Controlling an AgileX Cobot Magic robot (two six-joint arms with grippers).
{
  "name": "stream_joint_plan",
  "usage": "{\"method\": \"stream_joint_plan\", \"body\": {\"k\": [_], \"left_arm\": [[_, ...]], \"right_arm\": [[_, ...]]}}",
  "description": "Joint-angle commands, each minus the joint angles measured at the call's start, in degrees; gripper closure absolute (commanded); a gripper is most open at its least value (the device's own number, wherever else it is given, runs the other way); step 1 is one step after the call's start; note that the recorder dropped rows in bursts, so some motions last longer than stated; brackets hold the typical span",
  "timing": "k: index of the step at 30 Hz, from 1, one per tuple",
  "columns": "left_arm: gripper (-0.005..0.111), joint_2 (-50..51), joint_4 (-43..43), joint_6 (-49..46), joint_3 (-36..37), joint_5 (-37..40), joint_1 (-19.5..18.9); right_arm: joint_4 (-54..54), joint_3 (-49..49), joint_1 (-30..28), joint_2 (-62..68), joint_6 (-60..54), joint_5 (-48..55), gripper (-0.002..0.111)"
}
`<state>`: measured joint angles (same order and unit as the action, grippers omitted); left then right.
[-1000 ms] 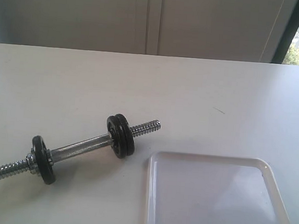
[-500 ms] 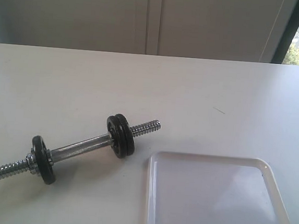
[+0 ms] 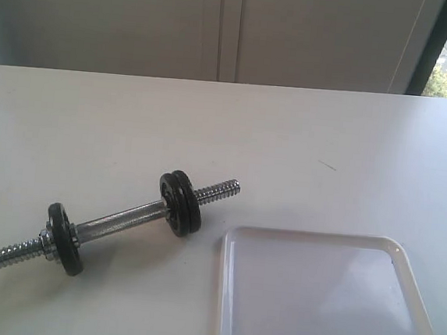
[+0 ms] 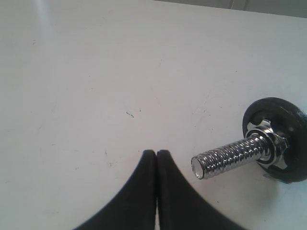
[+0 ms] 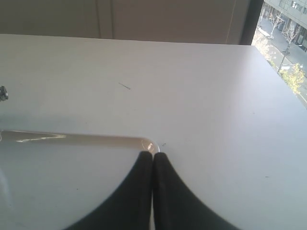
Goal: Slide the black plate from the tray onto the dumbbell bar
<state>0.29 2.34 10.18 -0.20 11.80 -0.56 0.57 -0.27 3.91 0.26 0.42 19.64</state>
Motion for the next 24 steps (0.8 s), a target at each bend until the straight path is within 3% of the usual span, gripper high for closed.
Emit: {"method": "stream_joint_plan", "body": {"k": [1,24], "left_arm": [[0.107,-0.29,0.61,0.32,0.20,-0.18,0.00],[0.107,-0.29,0.38,0.32,0.20,-0.18,-1.69]], "right_arm": [[-0.57,0.27,0.10,-0.26,0.19,-0.53,0.108],[-0.57,0.27,0.10,-0.26,0.19,-0.53,0.108]]}}
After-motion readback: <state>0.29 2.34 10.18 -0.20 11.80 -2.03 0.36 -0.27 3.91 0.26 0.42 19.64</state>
